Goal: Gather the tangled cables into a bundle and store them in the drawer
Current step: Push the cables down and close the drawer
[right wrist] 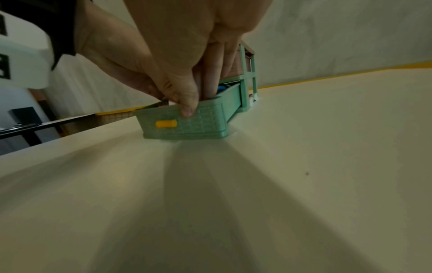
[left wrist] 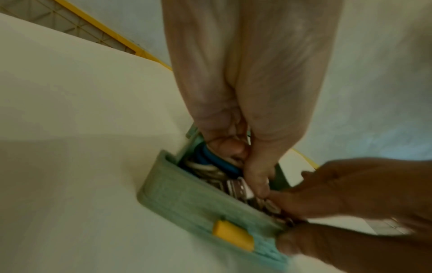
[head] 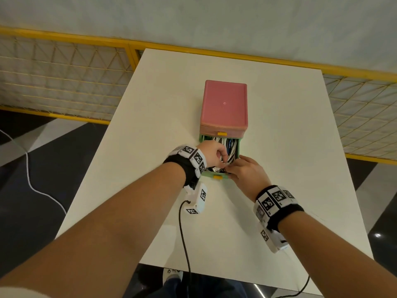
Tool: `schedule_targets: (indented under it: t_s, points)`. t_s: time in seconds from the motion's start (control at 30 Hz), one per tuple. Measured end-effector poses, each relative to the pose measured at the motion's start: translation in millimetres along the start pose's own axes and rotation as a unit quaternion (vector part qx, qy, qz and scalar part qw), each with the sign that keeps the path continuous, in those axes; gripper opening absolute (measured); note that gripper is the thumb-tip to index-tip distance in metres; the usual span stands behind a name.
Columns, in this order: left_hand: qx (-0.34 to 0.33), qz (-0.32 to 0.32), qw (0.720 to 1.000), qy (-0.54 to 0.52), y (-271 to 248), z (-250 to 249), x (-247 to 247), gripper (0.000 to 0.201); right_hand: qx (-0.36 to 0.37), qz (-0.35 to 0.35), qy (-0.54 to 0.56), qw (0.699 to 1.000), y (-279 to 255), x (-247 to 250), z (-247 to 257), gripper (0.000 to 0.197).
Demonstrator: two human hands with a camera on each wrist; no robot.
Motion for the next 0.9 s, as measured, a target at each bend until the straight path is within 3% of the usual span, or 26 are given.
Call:
schedule_targets:
  t_s: [0.17, 0.33, 0.47, 0.6, 0.67, 0.77, 0.9]
  points:
    - [0.022, -0.082, 0.996, -0.018, -4, 0, -4, 0.041, -0.046, 0.010, -0.024, 0.999, -8, -19, -2, 0.025]
    - [0.027, -0.035, 0.999, 0.016, -6, -2, -2, 0.043, -0.052, 0.014, -0.041, 0.998, -4, -13, 3, 0.032]
    - [0.035, -0.053, 0.997, 0.050, -3, -8, -6, 0.050, -0.070, -0.004, 0.051, 0.996, -2, 1, -1, 0.023]
    - [0.016, -0.060, 0.998, 0.033, -5, -7, -4, 0.044, -0.064, 0.028, 0.076, 0.995, -2, -16, 2, 0.048]
    - [0.010, -0.031, 0.999, 0.003, -8, -2, -1, 0.042, -0.045, 0.061, 0.064, 0.995, -2, -29, 1, 0.062]
    - [0.002, 0.029, 0.997, -0.076, -21, 3, 10, 0.021, -0.046, 0.078, 0.072, 0.993, -5, -32, 0, 0.065]
    - [0.012, 0.066, 0.994, -0.086, -32, 10, 25, 0.026, -0.056, 0.093, 0.070, 0.992, -2, -26, 4, 0.085]
Point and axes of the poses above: each hand's wrist, its own y-axis towards the middle knuckle, its own x-axis out of the back of the hand, z = x × y, the point moved 7 cm from there along y, towards the middle knuckle, and after that the axes turned 9 degrees about z, right-handed, at the moved point
